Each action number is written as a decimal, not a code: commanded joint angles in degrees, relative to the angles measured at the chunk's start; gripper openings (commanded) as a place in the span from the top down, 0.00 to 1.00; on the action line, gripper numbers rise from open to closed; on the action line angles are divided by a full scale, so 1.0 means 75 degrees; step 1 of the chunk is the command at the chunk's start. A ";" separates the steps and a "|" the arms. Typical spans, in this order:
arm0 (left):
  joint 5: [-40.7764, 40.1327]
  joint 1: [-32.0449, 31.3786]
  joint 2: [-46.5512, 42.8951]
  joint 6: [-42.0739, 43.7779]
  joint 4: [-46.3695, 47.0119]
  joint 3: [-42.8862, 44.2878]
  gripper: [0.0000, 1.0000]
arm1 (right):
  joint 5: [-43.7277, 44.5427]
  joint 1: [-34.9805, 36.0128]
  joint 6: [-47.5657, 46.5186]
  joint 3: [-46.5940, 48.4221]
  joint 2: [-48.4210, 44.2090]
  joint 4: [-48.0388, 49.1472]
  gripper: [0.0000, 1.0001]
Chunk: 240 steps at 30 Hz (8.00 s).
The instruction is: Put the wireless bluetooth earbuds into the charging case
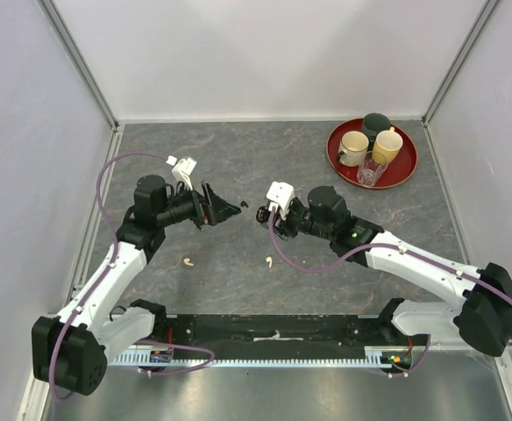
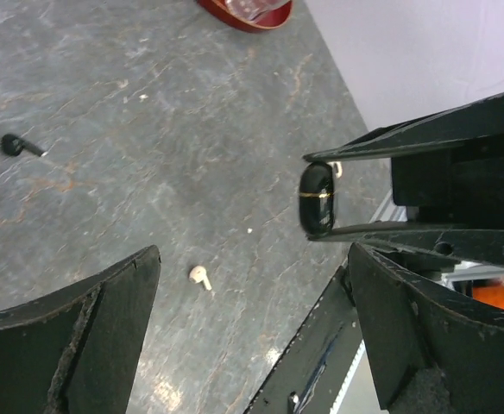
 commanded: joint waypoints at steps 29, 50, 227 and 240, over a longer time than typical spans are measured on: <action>0.0623 -0.1435 0.1090 -0.0620 0.1889 0.0024 0.39 | 0.0224 0.0641 0.0464 -0.0141 -0.0181 0.1029 0.82; 0.1244 -0.1552 0.1535 -0.0632 0.2006 0.0211 0.77 | 0.0353 0.0758 0.0452 -0.0187 -0.0169 0.1263 0.81; -0.0349 -0.1588 -0.1405 0.1841 0.6834 -0.2671 0.94 | -0.1897 -0.0285 1.5616 -0.0492 0.1964 0.6572 0.60; -0.0863 -0.1588 -0.1804 0.1736 0.7861 -0.3397 0.98 | -0.0505 -0.0414 1.0670 0.0325 0.0477 0.2768 0.02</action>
